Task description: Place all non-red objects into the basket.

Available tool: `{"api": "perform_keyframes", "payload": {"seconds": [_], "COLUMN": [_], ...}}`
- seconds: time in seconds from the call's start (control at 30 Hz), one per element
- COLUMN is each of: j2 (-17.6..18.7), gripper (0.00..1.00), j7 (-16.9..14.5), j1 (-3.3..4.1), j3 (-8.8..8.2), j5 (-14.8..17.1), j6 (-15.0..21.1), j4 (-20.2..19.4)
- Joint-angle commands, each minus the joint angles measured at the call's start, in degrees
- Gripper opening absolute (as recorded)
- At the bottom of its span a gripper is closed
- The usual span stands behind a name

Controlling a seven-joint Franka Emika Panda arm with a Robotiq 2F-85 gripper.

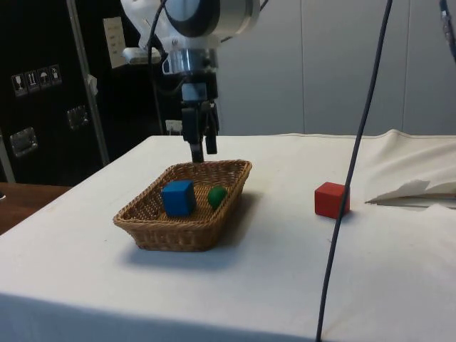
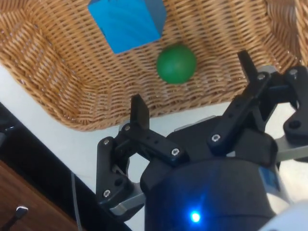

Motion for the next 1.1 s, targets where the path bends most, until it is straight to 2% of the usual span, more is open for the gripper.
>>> {"api": "perform_keyframes", "payload": {"seconds": [0.0, 0.1, 0.3, 0.37, 0.6, 0.67, 0.77, 0.93, 0.97, 1.0, 1.07], "j2": [-0.8, -1.15, -3.67, -3.09, -4.93, -4.64, -5.27, -6.36, -5.84, -6.59, -7.05], "gripper": [1.0, 1.0, 1.0, 1.0, 1.0, 1.0, 1.0, 1.0, 1.0, 1.0, 1.0], "j7": [0.11, -0.17, -3.32, -2.98, -8.42, -8.25, -10.54, -11.34, -11.63, -11.29, -11.12], "j1": [0.11, 0.0, 0.0, 0.0, -0.23, -0.06, -0.29, 0.11, -0.11, 0.17, 0.29], "j3": [-0.23, -0.17, -1.15, -0.97, -1.89, -2.06, -2.23, -2.41, -2.35, -2.41, -2.18], "j5": [-0.57, -0.46, -1.32, -0.74, -0.52, -0.69, -0.29, -1.15, -0.69, -1.38, -1.78], "j6": [-0.4, -0.52, -1.38, -1.26, -1.55, -1.38, -1.49, -1.09, -1.38, -0.92, -0.8], "j4": [-0.17, -0.06, -0.46, -0.17, -0.34, -0.23, -0.29, -0.46, -0.11, -0.57, -0.63]}}
